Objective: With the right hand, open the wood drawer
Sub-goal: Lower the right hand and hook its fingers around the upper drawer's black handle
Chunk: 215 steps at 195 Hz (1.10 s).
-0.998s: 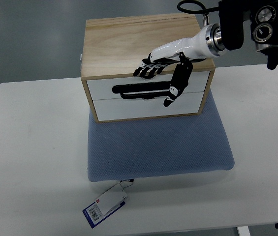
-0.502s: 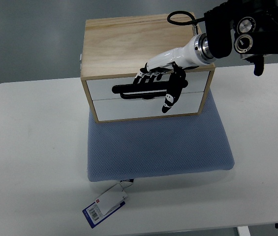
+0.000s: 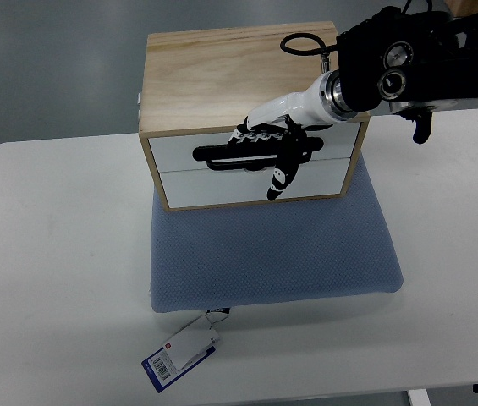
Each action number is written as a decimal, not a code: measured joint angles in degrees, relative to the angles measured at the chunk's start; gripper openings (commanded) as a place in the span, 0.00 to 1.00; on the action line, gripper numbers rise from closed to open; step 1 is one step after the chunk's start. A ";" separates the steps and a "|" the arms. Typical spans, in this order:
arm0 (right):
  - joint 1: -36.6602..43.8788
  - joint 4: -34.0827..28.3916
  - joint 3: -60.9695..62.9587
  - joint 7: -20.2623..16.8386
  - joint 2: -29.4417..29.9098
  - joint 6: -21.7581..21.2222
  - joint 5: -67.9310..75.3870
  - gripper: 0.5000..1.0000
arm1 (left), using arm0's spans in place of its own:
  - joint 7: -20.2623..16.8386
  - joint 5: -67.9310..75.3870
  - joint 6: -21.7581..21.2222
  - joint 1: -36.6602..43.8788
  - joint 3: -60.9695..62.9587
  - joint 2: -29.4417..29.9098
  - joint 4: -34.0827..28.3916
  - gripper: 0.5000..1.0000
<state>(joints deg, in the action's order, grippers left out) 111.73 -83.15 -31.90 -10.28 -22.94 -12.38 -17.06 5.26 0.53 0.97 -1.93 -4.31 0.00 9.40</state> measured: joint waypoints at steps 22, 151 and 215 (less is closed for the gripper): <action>-0.36 0.01 -0.09 -0.33 0.15 0.58 1.10 0.81 | 0.00 0.00 0.00 0.00 0.00 0.00 0.00 1.00; -1.58 1.30 -0.89 -0.71 1.09 2.53 1.17 0.82 | 0.00 0.00 0.03 0.00 0.00 0.00 -0.01 1.00; -2.22 1.33 -1.50 -0.79 1.48 2.63 0.92 0.82 | 0.00 0.00 0.01 0.00 0.00 0.00 -0.01 1.00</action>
<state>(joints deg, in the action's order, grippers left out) 109.51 -81.82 -33.41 -11.07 -21.47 -9.75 -16.14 5.26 0.53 0.99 -1.93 -4.31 0.00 9.39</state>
